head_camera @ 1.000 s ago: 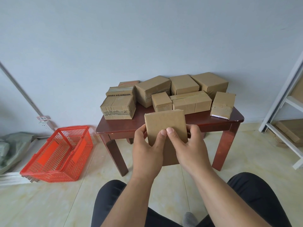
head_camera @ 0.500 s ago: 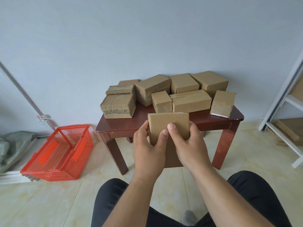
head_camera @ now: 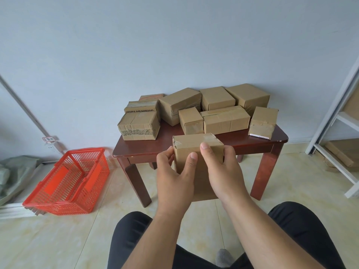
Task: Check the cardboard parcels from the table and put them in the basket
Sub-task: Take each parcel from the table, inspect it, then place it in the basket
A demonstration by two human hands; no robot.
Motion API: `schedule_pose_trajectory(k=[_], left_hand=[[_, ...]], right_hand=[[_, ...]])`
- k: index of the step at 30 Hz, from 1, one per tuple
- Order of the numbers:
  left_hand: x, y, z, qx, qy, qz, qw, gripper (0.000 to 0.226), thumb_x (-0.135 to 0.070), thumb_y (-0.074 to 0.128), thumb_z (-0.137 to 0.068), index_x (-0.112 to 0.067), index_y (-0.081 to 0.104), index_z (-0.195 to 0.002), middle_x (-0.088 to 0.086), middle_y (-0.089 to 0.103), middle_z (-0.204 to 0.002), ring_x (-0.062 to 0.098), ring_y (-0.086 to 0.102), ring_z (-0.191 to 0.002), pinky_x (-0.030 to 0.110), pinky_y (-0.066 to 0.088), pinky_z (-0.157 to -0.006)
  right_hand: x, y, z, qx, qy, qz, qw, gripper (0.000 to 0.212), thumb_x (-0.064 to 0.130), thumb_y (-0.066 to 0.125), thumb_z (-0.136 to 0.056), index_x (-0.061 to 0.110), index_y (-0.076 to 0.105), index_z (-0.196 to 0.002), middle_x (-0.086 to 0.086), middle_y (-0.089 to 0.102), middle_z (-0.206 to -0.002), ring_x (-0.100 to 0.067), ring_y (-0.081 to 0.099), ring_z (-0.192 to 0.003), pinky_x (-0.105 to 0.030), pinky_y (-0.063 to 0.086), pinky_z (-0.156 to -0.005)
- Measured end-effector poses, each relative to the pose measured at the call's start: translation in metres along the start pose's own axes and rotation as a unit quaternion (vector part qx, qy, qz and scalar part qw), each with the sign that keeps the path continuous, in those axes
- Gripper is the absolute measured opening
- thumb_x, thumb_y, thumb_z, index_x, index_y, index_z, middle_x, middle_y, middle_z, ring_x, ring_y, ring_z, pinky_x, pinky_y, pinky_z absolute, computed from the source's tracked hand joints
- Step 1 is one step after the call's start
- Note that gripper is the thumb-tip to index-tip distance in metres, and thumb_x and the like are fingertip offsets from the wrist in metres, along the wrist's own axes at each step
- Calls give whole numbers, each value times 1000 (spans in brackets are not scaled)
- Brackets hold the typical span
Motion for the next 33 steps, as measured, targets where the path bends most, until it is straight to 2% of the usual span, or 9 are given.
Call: schedule_pose_trajectory(k=[4,8,17,20,22,25,27,29,33], left_hand=[[-3,0,-5,4,0,10,1000,47,-45,71,-96,-27,51,-135,-18,66,-120,-11,63,-103,13,52,-83],[-5,2,-7,29,-1,1,1000,69,-45,67,-98,-31,39,-159,-17,62,-138,0,60,-125,32,52,-108],[-6,-3,-8,-14,-2,23,1000,51,-32,77,-94,-26,52,-138,-16,68,-120,-5,66,-105,15,55,-85],[-6,-7,-16,-40,3,17,999,47,-37,81,-91,-29,55,-128,-11,66,-122,8,66,-114,27,56,-95],[-6,-8,-18,-37,9,-2,999,60,-42,82,-89,-27,53,-140,-11,61,-132,9,60,-124,33,53,-106],[-10,-5,-15,-15,25,-44,999,65,-43,78,-92,-26,52,-149,-15,52,-132,2,51,-126,6,42,-99],[-9,-4,-11,-9,31,-58,998,60,-42,77,-93,-29,52,-146,-23,47,-126,-2,50,-122,-1,38,-86],[-7,-4,-9,-10,30,-50,998,57,-41,78,-92,-32,52,-142,-28,46,-125,-4,50,-123,5,41,-90],[-4,-4,-10,-10,4,-7,1000,53,-40,78,-93,-30,51,-139,-18,61,-129,3,60,-122,22,55,-94]], right_hand=[[-4,5,9,15,7,-34,999,40,56,71,-93,33,53,-120,12,68,-111,-9,68,-100,-29,53,-73],[-3,7,12,28,-5,-40,999,42,44,75,-93,34,48,-124,12,68,-112,-5,70,-96,-25,58,-73],[6,5,3,8,-37,-5,999,44,42,76,-94,29,47,-124,13,70,-106,2,68,-87,-23,52,-72],[0,7,6,20,-46,10,999,48,43,77,-93,32,47,-128,15,70,-109,9,67,-85,-14,50,-67],[-1,7,6,20,-55,11,998,54,44,78,-92,34,48,-136,17,70,-115,9,68,-90,-15,52,-73],[4,6,1,17,-61,12,998,65,46,75,-92,36,47,-150,16,66,-129,-1,67,-110,-27,55,-92],[7,4,-2,11,-66,12,998,53,45,73,-94,38,54,-142,15,68,-126,-3,67,-108,-24,54,-86],[9,2,-4,6,-68,15,998,36,45,73,-94,42,59,-127,15,71,-117,-2,68,-101,-23,54,-80],[4,1,0,2,-67,25,997,40,48,74,-92,40,60,-129,17,71,-113,1,68,-99,-25,55,-80]])
Point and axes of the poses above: each hand's wrist, its own z-axis away from the middle knuckle, its own y-axis out of the palm, x = y × z, the point moved 8 cm from there along -z, towards the middle knuckle
